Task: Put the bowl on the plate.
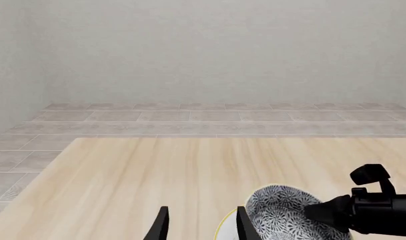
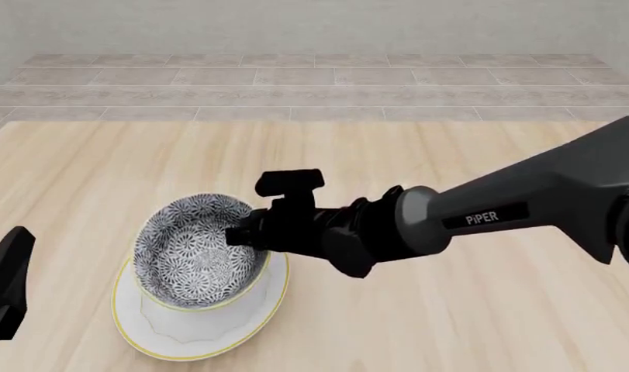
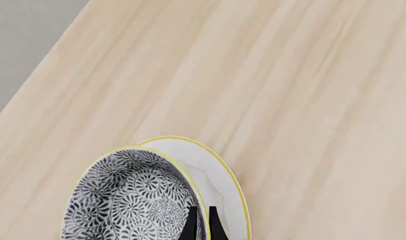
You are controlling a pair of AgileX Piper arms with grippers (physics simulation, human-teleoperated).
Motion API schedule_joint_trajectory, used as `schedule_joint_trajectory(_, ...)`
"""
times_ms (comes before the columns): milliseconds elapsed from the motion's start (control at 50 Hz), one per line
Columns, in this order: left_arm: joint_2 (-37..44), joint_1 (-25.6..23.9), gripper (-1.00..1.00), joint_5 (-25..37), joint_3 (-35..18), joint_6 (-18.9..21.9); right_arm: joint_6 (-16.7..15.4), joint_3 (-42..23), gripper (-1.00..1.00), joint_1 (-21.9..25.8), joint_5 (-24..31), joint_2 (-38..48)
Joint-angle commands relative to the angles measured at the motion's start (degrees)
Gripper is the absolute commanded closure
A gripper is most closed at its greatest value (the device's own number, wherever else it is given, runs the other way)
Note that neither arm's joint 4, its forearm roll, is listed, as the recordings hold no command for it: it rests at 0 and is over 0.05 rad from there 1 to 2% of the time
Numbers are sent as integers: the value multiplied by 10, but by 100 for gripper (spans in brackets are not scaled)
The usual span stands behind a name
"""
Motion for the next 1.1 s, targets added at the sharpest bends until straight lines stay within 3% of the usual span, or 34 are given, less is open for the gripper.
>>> schedule_joint_trajectory(20,0,0,-100,0,0,0,7,0,100,1,-8,4)
schedule_joint_trajectory(1100,0,0,-100,0,0,0,6,5,100,3,-13,8)
